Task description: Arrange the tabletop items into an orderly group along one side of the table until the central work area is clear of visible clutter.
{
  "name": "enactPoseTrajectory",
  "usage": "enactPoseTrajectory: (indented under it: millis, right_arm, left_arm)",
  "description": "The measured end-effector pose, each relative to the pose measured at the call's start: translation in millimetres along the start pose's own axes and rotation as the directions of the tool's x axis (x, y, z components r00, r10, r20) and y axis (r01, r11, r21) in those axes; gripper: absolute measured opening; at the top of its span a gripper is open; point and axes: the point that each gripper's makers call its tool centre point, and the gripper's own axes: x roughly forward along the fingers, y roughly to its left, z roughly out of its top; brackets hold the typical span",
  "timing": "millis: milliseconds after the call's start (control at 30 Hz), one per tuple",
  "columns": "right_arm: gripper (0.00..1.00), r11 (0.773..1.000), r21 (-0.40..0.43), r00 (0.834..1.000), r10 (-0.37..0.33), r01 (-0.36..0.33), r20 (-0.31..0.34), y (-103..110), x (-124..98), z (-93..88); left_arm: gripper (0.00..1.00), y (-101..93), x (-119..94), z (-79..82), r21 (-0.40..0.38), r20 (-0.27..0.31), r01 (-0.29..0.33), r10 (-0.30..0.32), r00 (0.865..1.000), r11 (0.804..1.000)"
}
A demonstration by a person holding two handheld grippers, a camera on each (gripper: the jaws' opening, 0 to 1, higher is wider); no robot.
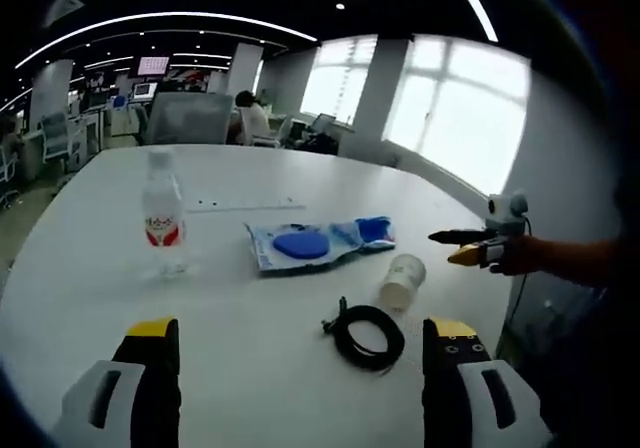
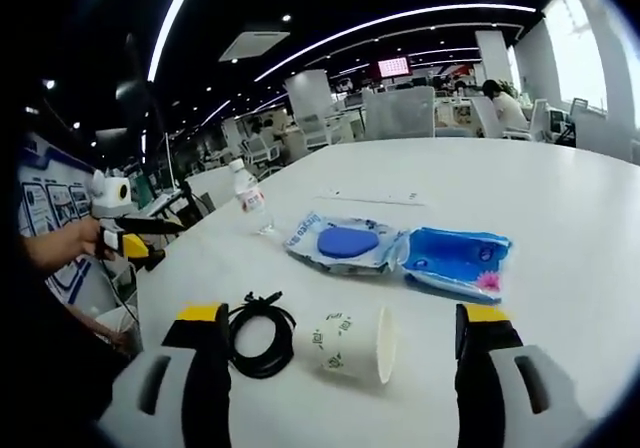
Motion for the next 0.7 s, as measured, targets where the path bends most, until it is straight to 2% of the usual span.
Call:
enactPoseTrajectory:
  millis: [100,367,567,700]
  right_arm:
    - [0.82,1.000,0.017,1.000,0.019,-0.019,-0.023,-3,3,-7.6]
    - [0.57,0.994,0.054,0.991,0.095,-0.090,-0.090,0,7,-31.2]
    - [0.50,0.989,0.069,0.985,0.135,-0.128,-0.105,2,12,-34.7]
    - [0.41,0.985,0.094,0.981,0.157,-0.147,-0.114,-1,17,-37.3]
  left_arm:
    - [1.00,0.7,-2,0.1,0.002,0.002,0.003,-0.003,1.000,1.000]
    - [1.00,2.2,-7,0.2,0.012,0.006,0.006,-0.006,1.000,1.000]
    - [1.00,-3.9,-7,0.2,0.021,0.002,0.025,-0.025,1.000,0.999]
    - [1.00,-8.5,-6,-2.4,0.026,-0.005,0.048,-0.048,0.999,0.999]
